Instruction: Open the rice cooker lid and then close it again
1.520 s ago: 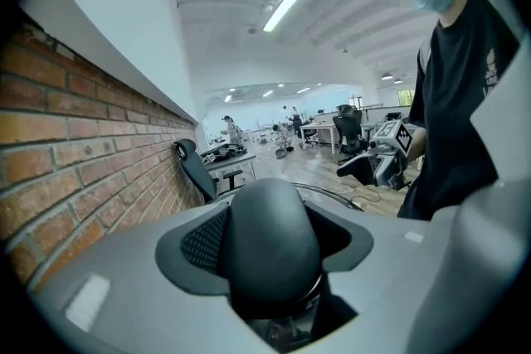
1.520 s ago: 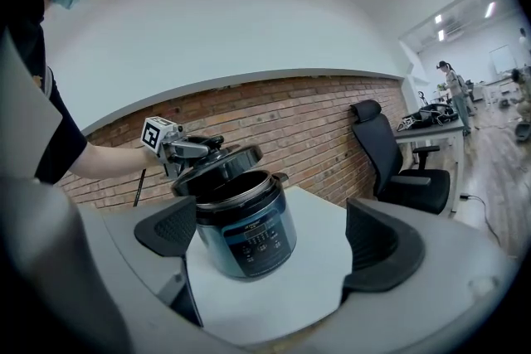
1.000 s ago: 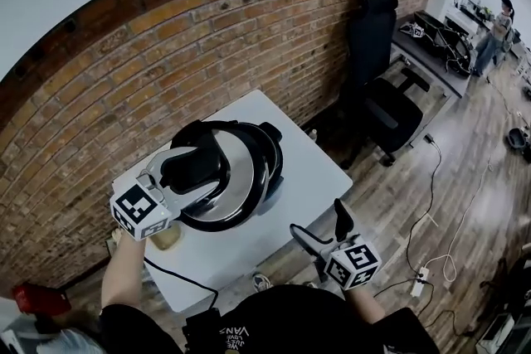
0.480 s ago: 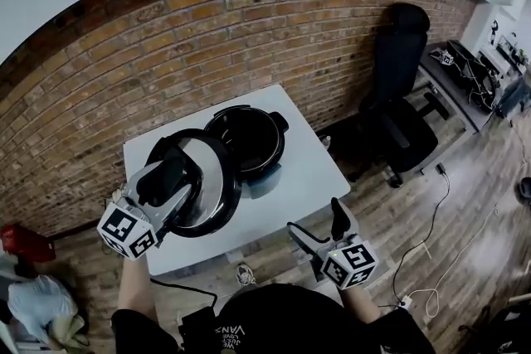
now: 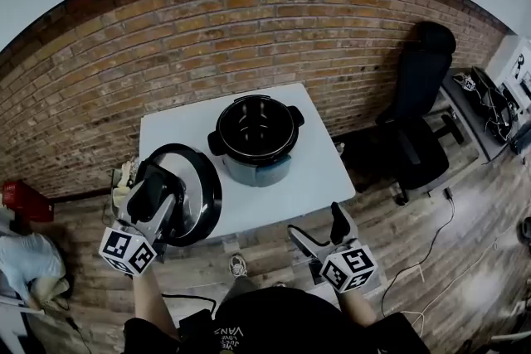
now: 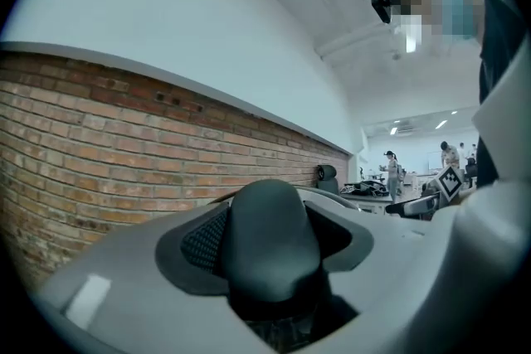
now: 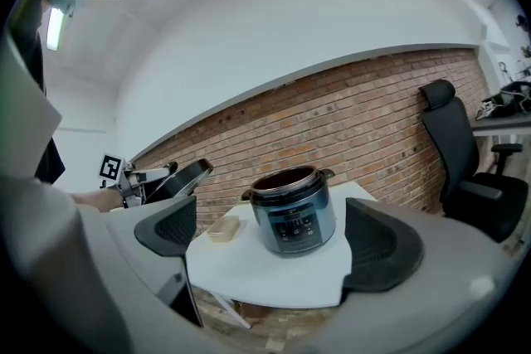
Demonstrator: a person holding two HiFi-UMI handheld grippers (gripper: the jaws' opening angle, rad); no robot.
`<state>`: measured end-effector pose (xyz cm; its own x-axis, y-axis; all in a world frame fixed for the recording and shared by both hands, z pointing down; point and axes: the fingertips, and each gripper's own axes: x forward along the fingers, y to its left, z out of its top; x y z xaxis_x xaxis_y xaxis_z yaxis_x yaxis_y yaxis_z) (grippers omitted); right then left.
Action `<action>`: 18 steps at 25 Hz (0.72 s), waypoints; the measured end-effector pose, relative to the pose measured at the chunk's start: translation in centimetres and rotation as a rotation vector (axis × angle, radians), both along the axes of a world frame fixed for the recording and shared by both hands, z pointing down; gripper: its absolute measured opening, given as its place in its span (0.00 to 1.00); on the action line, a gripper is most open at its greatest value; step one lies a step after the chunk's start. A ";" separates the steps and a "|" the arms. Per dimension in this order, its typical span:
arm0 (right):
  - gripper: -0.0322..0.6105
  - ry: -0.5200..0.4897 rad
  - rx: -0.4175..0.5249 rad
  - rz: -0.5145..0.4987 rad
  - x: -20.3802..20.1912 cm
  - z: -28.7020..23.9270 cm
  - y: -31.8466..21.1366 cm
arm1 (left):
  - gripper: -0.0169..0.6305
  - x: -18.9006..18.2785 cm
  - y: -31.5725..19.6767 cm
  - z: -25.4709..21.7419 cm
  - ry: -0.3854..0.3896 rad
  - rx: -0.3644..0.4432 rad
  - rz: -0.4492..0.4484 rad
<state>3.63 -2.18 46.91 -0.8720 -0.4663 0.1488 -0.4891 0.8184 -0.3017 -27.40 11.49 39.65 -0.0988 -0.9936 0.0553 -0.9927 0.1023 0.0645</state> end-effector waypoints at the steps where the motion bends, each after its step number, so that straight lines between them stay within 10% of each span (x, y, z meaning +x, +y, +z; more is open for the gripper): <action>1: 0.92 0.001 -0.002 -0.012 -0.1 0.1 0.2 | 0.46 -0.1 0.8 0.4 -0.002 0.002 -0.023; 9: 0.92 0.004 -0.014 -0.064 -1.0 0.5 1.5 | 0.46 0.1 5.5 2.0 0.075 0.010 -0.163; 18: 0.92 0.007 -0.023 -0.064 -1.9 0.8 1.3 | 0.46 -0.2 4.4 2.9 0.078 0.002 -0.126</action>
<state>1.72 -0.87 47.68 -0.8990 -0.4058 0.1648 -0.4379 0.8409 -0.3180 -27.56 15.89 42.52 -0.2183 -0.9736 0.0661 -0.9638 0.2257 0.1417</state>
